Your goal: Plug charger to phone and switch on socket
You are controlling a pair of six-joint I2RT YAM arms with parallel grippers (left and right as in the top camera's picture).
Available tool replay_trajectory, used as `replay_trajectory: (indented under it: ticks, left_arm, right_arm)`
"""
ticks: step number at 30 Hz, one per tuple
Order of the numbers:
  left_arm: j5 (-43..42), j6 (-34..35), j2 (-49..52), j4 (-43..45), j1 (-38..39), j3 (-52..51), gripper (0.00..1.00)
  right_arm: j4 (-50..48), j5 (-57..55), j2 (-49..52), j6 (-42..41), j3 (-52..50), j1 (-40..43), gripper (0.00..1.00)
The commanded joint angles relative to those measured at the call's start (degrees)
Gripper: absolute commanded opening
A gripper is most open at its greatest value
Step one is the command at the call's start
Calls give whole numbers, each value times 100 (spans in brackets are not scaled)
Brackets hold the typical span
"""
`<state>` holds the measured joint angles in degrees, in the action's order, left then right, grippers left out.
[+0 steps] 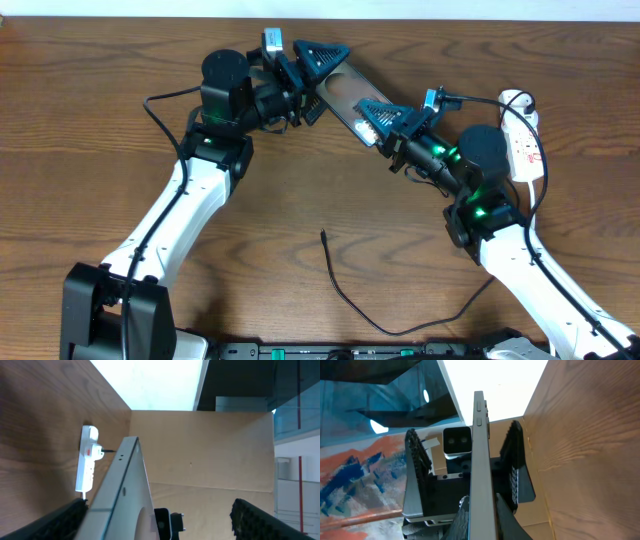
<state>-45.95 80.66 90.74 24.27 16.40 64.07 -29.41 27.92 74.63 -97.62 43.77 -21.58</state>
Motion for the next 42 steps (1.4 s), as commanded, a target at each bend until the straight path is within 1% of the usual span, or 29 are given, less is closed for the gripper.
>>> replay_trajectory:
  ticks: [1, 4, 5, 7, 8, 11, 13, 14, 15, 20, 31, 32, 33, 34, 36, 37, 42]
  left_arm:
    - [87, -136, -50, -17, 2, 140, 82]
    - [129, -136, -50, -68, 2, 125, 78]
    - [153, -136, -50, -127, 2, 116, 71]
    - [166, -136, -50, -127, 2, 98, 65]
    - [166, -136, -50, -127, 2, 98, 59]
    - [168, -136, -50, -125, 4, 98, 47]
    - [168, -136, -50, -125, 4, 98, 42]
    - [168, -136, -50, -125, 4, 98, 37]
    - [168, -136, -50, -127, 7, 98, 27]
    - [170, -136, -50, -127, 9, 98, 8]
    - [212, -136, -50, -125, 7, 98, 7]
    - [212, -133, -50, -125, 7, 98, 7]
    - [212, -133, -50, -125, 7, 98, 7]
    - [212, -133, -50, -122, 7, 98, 7]
    - [212, -131, -50, -122, -11, 98, 7]
    - [210, -129, -50, -122, -28, 98, 7]
    - [155, -109, -50, -120, -319, 98, 7]
  right_arm:
    - [-83, -190, -26, -190, 79, -85, 1]
    - [-81, -203, -26, -199, 79, -120, 1]
    - [-79, -210, -26, -199, 79, -138, 1]
    - [-79, -210, -26, -199, 79, -144, 1]
    - [-79, -208, -26, -199, 79, -146, 1]
    - [-79, -201, -26, -199, 79, -146, 2]
    - [-79, -192, -26, -199, 79, -166, 2]
    - [-79, -192, -26, -199, 79, -181, 2]
    - [-81, -208, -26, -203, 79, -229, 2]
    - [-81, -234, -26, -203, 79, -289, 2]
    - [-81, -223, -26, -199, 79, -291, 2]
    - [-79, -210, -26, -199, 79, -291, 19]
    - [-81, -210, -26, -197, 79, -291, 40]
    - [-79, -210, -26, -197, 79, -291, 68]
    - [-81, -212, -26, -197, 79, -289, 96]
    - [-81, -210, -26, -192, 79, -282, 99]
    - [-85, -111, -26, 66, 79, -157, 99]
